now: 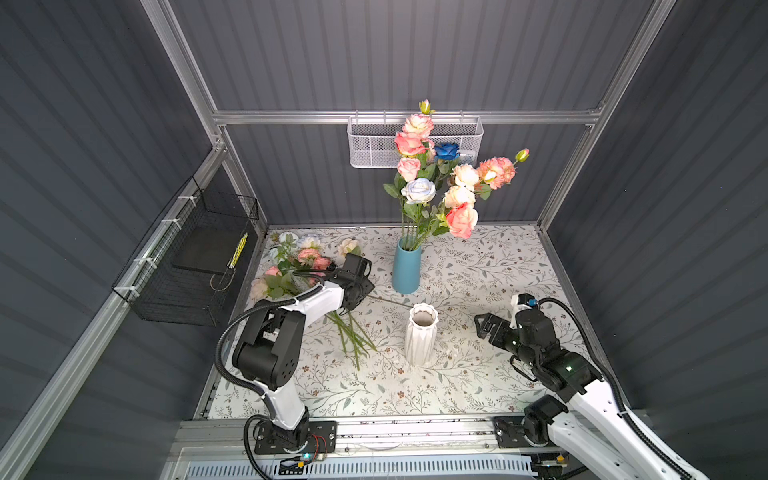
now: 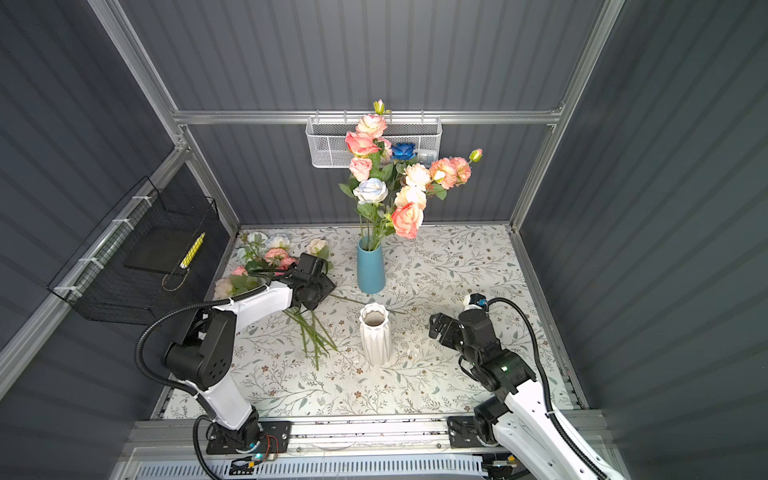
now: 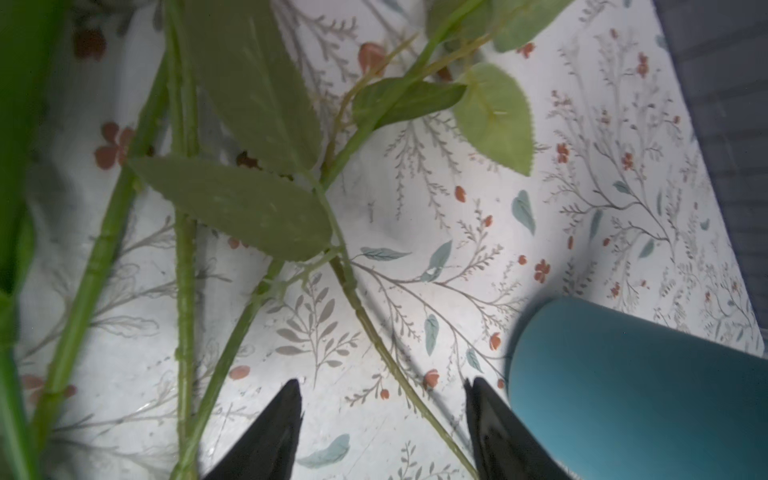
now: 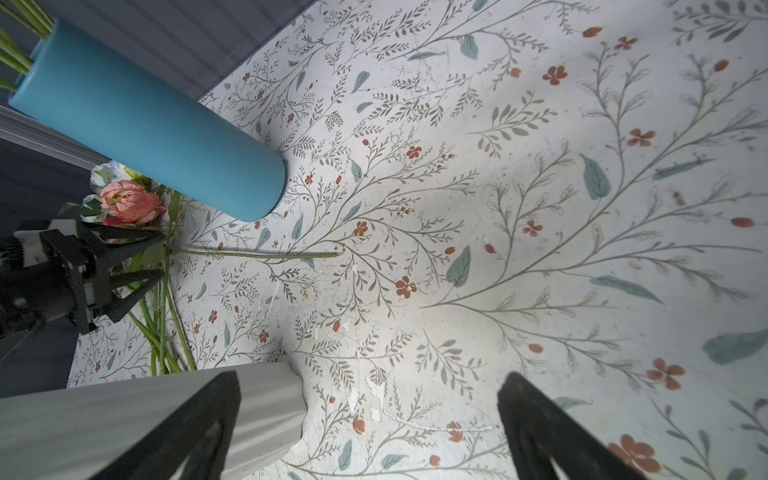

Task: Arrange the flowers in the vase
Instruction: 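Grasp the pink rose stem with the left gripper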

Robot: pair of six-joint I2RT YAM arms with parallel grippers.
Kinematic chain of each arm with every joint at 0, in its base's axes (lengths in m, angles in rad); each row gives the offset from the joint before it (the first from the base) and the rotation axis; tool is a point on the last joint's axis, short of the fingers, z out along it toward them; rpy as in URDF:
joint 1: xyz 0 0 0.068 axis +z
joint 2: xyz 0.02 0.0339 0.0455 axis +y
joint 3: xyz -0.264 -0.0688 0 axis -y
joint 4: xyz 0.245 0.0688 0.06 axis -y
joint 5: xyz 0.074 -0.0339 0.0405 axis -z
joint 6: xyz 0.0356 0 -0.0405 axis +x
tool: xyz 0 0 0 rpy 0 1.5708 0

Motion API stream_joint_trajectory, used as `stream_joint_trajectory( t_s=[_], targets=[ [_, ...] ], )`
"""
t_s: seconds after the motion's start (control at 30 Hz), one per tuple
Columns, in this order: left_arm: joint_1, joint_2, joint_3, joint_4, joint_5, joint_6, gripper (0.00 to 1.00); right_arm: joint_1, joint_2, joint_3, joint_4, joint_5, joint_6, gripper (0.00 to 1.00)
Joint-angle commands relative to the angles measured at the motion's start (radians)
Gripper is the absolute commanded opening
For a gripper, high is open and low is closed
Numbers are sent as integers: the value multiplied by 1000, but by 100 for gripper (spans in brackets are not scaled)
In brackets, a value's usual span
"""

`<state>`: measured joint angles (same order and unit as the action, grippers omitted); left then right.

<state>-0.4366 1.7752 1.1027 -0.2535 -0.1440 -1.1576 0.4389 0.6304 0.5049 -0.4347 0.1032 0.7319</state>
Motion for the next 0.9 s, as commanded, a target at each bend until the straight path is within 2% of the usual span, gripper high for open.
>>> stream_joint_trajectory(
  t_s=[0.0, 0.23, 0.4, 0.67, 0.87],
  targets=[
    [6, 41, 52, -31, -6, -155, 65, -8, -12, -10, -17, 24, -15, 99],
    [4, 123, 128, -104, -56, -201, 64, -12, -19, -29, -13, 28, -16, 99],
    [6, 200, 217, -206, -46, -157, 39, -17, -33, -38, -19, 42, -19, 99],
    [7, 207, 199, -167, 0, -103, 0, -26, -39, -41, -25, 53, -28, 99],
    [7, 100, 138, -144, -34, -94, 0, -29, -44, -39, -25, 52, -27, 99]
  ],
)
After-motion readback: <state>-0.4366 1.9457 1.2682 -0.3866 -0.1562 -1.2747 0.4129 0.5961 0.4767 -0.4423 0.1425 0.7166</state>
